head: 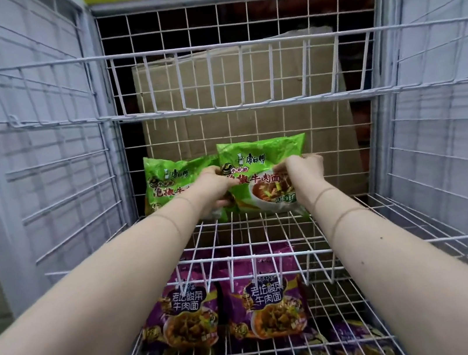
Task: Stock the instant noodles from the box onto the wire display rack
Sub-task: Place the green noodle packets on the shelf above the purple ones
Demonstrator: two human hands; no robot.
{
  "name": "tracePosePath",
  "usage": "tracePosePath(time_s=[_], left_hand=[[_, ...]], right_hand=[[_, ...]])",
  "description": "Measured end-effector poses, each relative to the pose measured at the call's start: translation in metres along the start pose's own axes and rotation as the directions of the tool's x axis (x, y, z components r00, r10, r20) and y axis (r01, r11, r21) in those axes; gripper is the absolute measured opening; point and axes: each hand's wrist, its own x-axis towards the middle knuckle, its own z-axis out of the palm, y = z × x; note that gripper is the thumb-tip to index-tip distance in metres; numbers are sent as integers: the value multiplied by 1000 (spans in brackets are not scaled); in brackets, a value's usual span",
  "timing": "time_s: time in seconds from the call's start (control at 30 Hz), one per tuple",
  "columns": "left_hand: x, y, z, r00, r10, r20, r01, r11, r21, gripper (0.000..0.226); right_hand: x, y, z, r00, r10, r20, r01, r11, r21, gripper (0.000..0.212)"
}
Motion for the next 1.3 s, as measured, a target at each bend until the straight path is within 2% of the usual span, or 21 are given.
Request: tracePosePath(time_s=[0.1, 0.17, 0.23, 0.43, 0.5, 0.63, 0.73, 0.8, 0.87, 0.93, 1.1, 1.3], left_hand=[[2, 2, 9, 1000, 9, -15, -10, 998, -70, 55], [7, -2, 11, 1000, -2, -25, 0, 997, -72, 56], [11, -6, 10, 1000, -8, -26, 7, 999, -54, 62], [11, -8, 7, 998, -45, 46, 47, 998, -45, 72], [12, -8, 8, 997, -41, 58, 43, 998, -37, 76], [6, -6, 12, 996, -35, 84, 29, 996, 79, 78], [-4, -4, 11, 989, -60, 138, 38, 986, 159, 81], [-12, -2, 8, 989, -64, 130, 38, 980, 194, 78], [-20, 2, 5, 992, -59, 107, 32, 970, 241, 75], [-29, 7, 3, 997, -25, 75, 5, 965, 263, 73], [-55, 29, 0, 992, 124, -23, -108, 927, 360, 61], [-87, 32, 0, 980, 197, -29, -175, 922, 345, 50]], right_hand=[[13, 7, 4, 989, -46, -138, 11, 971, -240, 53], [22, 11, 5, 987, -23, -159, -38, 927, -373, 50], [25, 13, 6, 985, 11, -170, -83, 903, -422, 43], [24, 9, 7, 998, 32, -60, -46, 965, -257, 21], [20, 7, 7, 999, 46, 3, -44, 977, -209, 23], [13, 3, 9, 990, 101, 95, -76, 970, -233, 46], [6, -2, 11, 982, 124, 144, -76, 950, -302, 40], [1, -4, 10, 980, 119, 159, -75, 963, -259, 33], [-2, -4, 7, 990, 59, 131, -28, 974, -225, 38], [-6, -8, 4, 993, -2, 120, 26, 980, -198, 45], [-25, -33, 4, 983, 4, 184, 19, 992, -122, 36], [-67, -38, 6, 962, -38, 272, 33, 999, 23, 29]])
